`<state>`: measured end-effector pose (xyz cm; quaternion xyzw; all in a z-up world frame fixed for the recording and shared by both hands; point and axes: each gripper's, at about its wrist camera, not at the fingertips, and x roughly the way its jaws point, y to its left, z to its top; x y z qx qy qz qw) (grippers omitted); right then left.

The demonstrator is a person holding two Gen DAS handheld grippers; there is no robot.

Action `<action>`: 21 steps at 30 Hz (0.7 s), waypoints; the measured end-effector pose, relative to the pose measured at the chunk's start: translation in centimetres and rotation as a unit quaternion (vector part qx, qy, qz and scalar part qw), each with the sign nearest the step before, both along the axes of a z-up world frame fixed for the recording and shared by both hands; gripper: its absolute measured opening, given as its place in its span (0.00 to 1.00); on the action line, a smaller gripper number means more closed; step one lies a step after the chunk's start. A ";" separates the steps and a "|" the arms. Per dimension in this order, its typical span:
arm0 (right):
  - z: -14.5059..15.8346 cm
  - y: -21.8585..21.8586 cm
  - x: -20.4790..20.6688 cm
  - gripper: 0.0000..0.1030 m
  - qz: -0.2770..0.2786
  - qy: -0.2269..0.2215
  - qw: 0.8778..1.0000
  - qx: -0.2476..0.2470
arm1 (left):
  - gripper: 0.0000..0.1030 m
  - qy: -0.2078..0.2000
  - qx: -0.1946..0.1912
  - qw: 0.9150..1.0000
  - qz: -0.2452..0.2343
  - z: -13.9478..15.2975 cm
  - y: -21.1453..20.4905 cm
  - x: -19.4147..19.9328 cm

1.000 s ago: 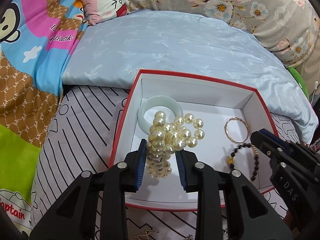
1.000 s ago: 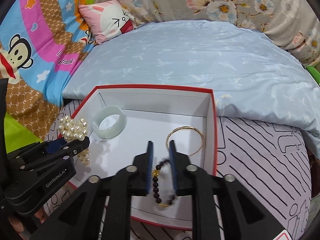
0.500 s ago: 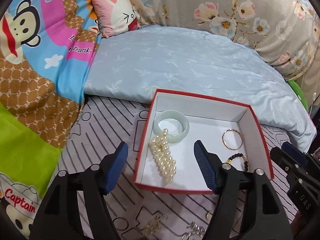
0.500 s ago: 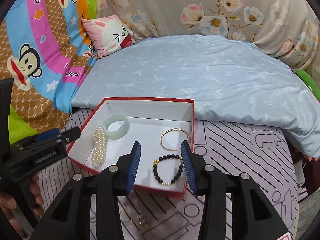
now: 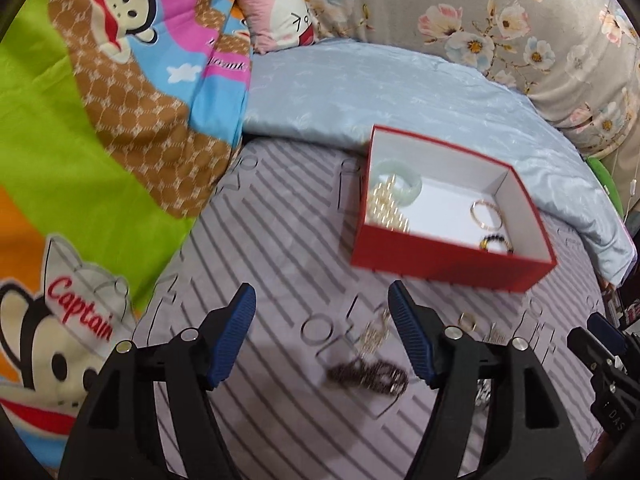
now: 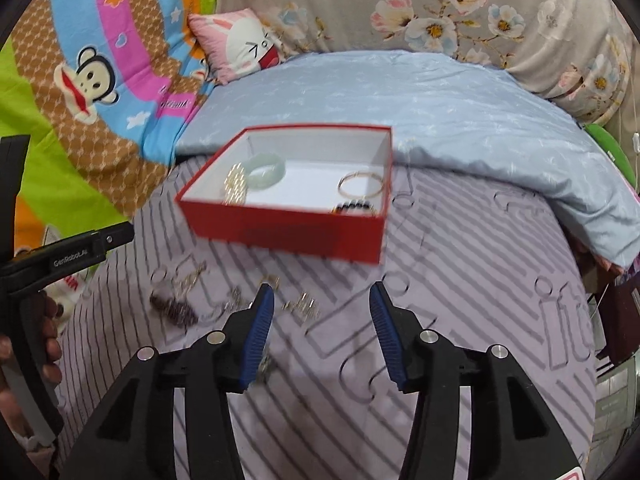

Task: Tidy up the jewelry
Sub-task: 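Move the right tool to the silver watch and grasp it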

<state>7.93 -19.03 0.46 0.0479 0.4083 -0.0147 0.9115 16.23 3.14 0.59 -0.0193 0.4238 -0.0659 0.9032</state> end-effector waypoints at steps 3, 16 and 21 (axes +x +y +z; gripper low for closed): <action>-1.6 1.1 -1.2 0.49 0.009 0.017 1.000 0.012 | 0.64 0.012 0.007 1.000 0.010 -1.5 0.6 -1.7; -6.4 4.0 -0.8 0.51 0.032 0.048 0.998 0.022 | 0.64 0.076 -0.014 0.997 0.007 -5.4 0.9 -5.3; -7.1 4.6 0.4 0.51 0.037 0.051 0.998 0.015 | 0.64 0.083 -0.015 0.996 0.008 -5.9 0.7 -5.6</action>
